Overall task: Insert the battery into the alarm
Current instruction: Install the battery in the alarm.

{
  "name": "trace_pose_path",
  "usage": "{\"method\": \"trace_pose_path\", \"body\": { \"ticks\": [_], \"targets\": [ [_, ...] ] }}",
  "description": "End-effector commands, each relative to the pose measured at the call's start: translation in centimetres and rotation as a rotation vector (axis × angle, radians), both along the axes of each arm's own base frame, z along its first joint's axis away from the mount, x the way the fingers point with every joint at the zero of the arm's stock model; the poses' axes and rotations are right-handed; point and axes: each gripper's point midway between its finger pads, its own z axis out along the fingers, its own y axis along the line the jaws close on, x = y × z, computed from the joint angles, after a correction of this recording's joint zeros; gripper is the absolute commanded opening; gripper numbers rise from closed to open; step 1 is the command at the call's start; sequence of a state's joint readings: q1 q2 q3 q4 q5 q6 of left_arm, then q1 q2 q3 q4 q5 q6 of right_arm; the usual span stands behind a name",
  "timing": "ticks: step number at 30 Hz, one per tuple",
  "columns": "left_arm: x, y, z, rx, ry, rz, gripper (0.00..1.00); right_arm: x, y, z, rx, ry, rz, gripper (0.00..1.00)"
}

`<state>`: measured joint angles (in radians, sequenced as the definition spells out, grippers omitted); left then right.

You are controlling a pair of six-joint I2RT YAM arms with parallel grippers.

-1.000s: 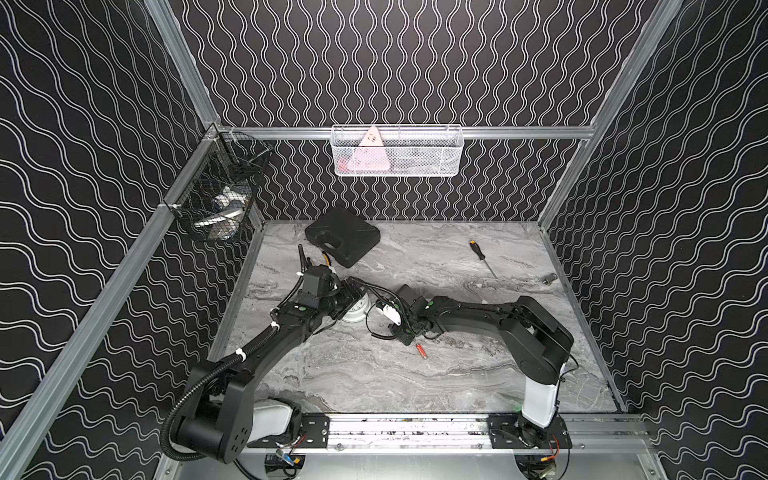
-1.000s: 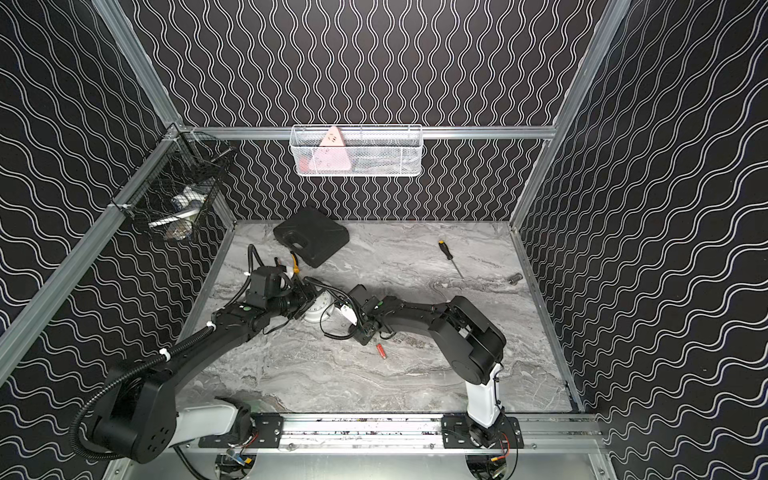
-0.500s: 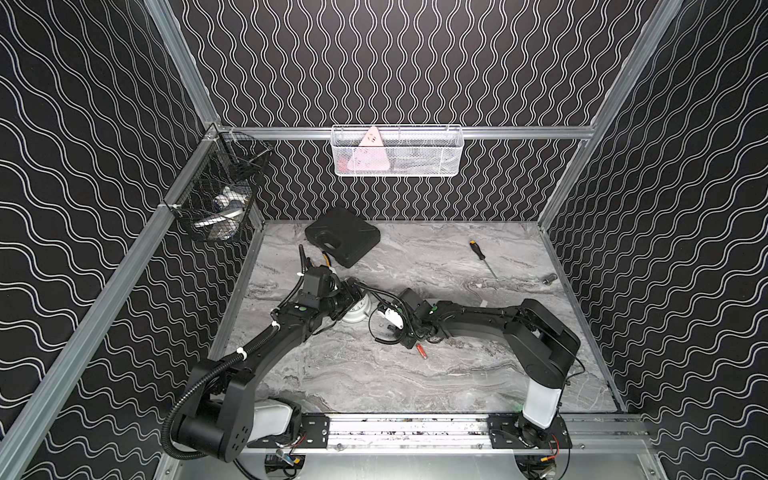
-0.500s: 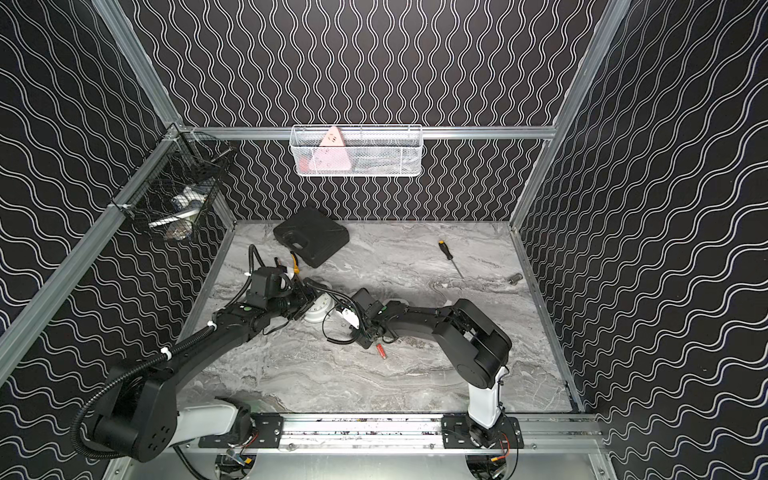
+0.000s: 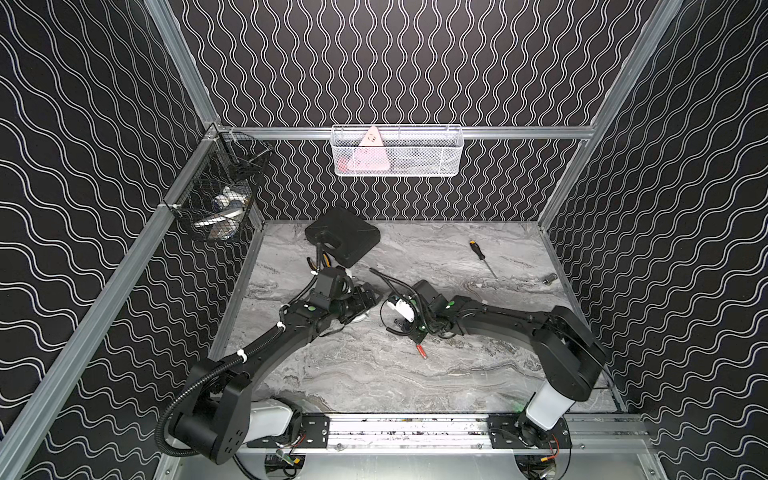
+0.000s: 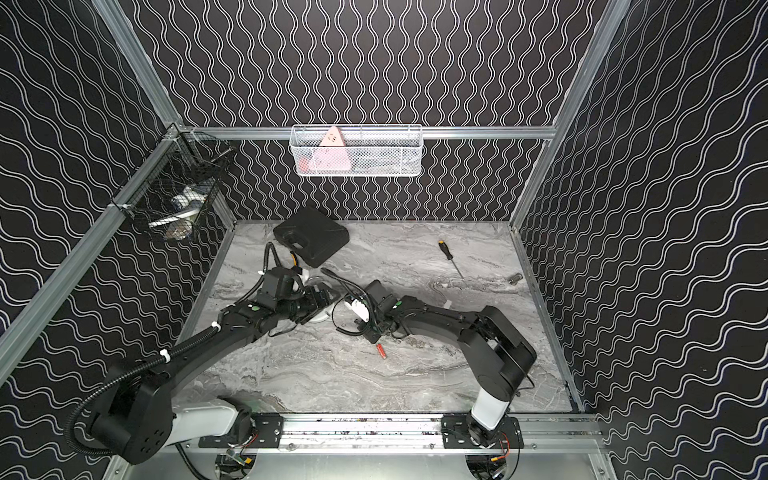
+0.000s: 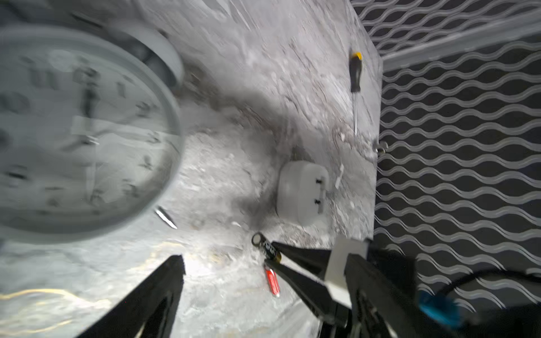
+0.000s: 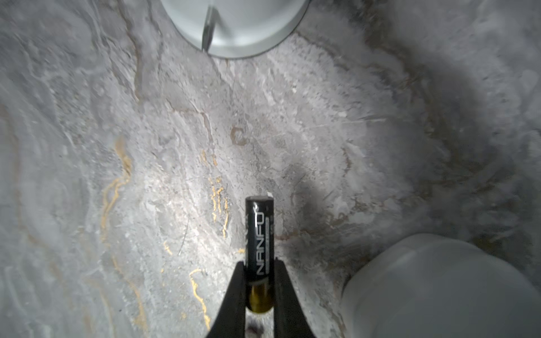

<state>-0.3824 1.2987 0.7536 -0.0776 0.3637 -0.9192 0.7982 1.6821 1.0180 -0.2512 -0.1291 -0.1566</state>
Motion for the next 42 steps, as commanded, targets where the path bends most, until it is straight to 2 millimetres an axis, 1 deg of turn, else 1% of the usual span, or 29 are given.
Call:
{"method": "trace_pose_path", "body": {
  "ticks": [1,3,4,7,10,13,15,18,20,29,37,39,41,42],
  "targets": [
    [0.3,-2.8,1.8,-0.102,-0.031,-0.024,0.89,-0.3,1.7,3.1,0.211,0.054,0.02,0.04],
    [0.0,-4.2,2.0,-0.138,-0.029,-0.045,0.83,-0.3,1.8,4.5,0.284,0.075,0.028,0.05],
    [-0.1,-4.6,1.9,-0.142,-0.027,-0.052,0.81,-0.3,1.7,4.8,0.304,0.079,0.027,0.05],
    [-0.4,-5.3,1.7,-0.136,-0.029,-0.056,0.77,-0.3,1.5,5.9,0.353,0.089,0.028,0.05],
    [-0.4,-6.0,1.5,-0.158,-0.028,-0.057,0.73,-0.4,1.5,6.4,0.375,0.091,0.035,0.05],
    [-0.3,-5.8,1.1,-0.156,-0.026,-0.038,0.69,-0.5,1.4,6.7,0.383,0.091,0.036,0.05],
    [-0.2,-5.8,1.1,-0.164,-0.025,-0.034,0.63,-0.6,1.4,6.9,0.391,0.09,0.035,0.05],
    [-0.1,-6.2,1.0,-0.189,-0.014,-0.035,0.6,-0.6,1.4,7.4,0.407,0.087,0.037,0.05],
    [0.0,-6.4,1.1,-0.206,-0.012,-0.035,0.53,-0.5,1.5,7.6,0.41,0.084,0.038,0.05],
    [0.2,-6.6,1.6,-0.222,-0.01,-0.034,0.29,-0.5,1.6,7.5,0.408,0.09,0.048,0.06],
    [0.2,-7.3,1.1,-0.283,0.031,-0.031,0.16,-0.3,1.7,7.6,0.406,0.079,0.043,0.07],
    [0.2,-7.3,1.3,-0.295,0.033,-0.027,0.14,-0.1,1.7,7.7,0.408,0.076,0.039,0.08],
    [0.2,-7.3,1.4,-0.308,0.035,-0.017,0.1,0.2,1.6,8.0,0.415,0.069,0.025,0.12],
    [0.2,-7.3,1.5,-0.32,0.035,-0.009,0.08,0.4,1.5,8.2,0.424,0.063,0.016,0.13]
  ]
}}
